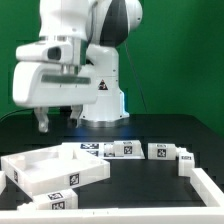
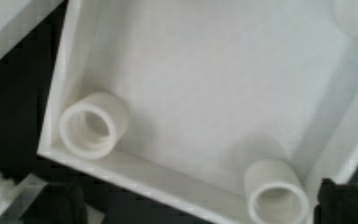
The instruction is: Assemble one leg
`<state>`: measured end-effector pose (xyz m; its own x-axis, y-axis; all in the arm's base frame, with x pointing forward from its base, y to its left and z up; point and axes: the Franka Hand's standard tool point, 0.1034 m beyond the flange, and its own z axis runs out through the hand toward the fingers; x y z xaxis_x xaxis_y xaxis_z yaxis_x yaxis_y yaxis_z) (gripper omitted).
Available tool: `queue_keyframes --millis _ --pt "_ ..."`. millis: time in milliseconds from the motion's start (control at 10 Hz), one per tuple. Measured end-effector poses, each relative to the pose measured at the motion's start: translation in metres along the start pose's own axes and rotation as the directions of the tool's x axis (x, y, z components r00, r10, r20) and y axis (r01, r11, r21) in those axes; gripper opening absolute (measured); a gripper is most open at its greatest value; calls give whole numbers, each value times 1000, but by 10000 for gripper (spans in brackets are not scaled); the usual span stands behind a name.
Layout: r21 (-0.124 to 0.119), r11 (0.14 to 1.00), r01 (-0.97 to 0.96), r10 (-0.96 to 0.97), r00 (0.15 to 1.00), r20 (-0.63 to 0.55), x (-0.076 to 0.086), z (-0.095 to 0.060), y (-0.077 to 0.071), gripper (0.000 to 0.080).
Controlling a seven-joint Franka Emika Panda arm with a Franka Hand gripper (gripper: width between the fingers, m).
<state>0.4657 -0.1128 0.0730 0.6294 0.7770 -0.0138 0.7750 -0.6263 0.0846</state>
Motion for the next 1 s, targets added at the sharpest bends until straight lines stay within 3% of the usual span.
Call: queue_keyframes --millis 100,200,500,600,800,900,1000 --pt "39 999 5 -6 1000 25 -1 13 4 649" --pt "23 1000 8 -9 1000 16 3 7 7 649" --pt "24 1000 6 -6 1000 16 0 8 8 649" --pt "42 998 -44 44 999 14 -13 9 18 649" --pt "47 994 -94 93 996 11 -32 16 38 649" --pt "90 992 -85 82 996 36 -34 15 42 649" --pt "66 996 -64 63 998 20 -30 11 48 649"
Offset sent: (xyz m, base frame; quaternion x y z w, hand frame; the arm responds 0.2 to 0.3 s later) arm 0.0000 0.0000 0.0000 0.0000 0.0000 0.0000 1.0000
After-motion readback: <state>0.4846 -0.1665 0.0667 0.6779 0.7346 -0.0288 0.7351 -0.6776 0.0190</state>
